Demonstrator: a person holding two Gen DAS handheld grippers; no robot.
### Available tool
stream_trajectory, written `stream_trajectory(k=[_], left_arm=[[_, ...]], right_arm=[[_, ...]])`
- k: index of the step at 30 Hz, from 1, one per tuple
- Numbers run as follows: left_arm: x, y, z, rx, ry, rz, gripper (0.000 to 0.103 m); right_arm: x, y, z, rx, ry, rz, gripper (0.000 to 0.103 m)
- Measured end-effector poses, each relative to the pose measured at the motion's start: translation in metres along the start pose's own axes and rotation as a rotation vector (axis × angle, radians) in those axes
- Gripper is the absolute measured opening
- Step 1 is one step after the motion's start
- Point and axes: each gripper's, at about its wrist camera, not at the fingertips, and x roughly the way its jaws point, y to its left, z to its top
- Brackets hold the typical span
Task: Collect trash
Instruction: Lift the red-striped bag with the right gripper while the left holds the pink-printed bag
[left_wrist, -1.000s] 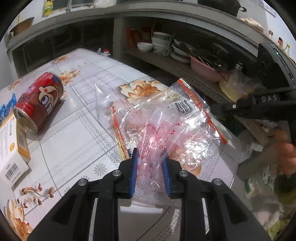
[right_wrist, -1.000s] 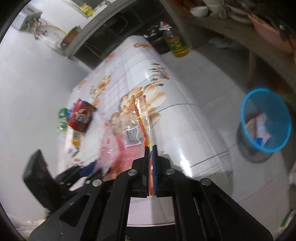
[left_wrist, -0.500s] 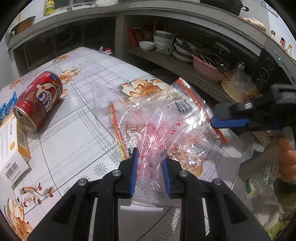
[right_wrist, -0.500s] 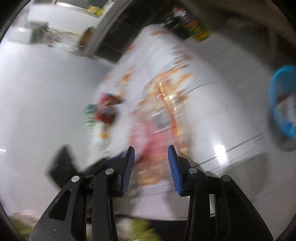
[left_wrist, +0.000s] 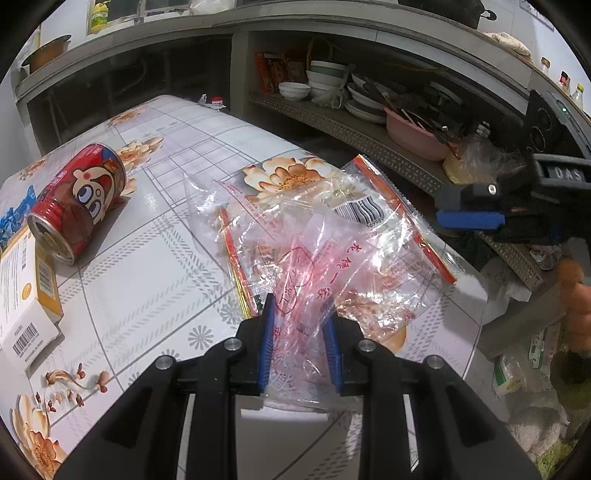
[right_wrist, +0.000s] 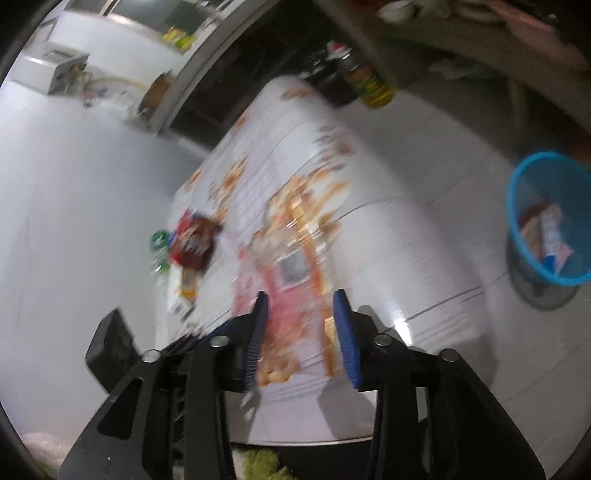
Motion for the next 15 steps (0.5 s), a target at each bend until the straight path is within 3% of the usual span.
stream_trajectory(k=[2, 4, 8, 12, 15], left_arm=[[0.0, 0.0, 0.0, 0.001, -0.001, 0.001, 0.024], [0.0, 0.0, 0.0, 0.001, -0.001, 0.002, 0.024], [0.0, 0.0, 0.0, 0.0, -0.003, 0.002, 0.024], [0.0, 0.0, -0.001, -0.002, -0.006, 0.001, 0.024], [0.0, 0.0, 0.0, -0.005, -0.005, -0.002, 0.024]], right_arm=[[0.004, -0.004, 0.001, 0.002, 0.015, -0.062, 0.046], [0.015, -0.003, -0.004, -0.001, 0.052, -0.071, 0.046], [0.032, 0.003, -0.013, 0.0, 0.126, 0.007, 0.045], [0.04, 0.002, -0.014, 0.049, 0.142, 0.088, 0.045], [0.043, -0.007, -0.012, 0.106, 0.144, 0.118, 0.021]])
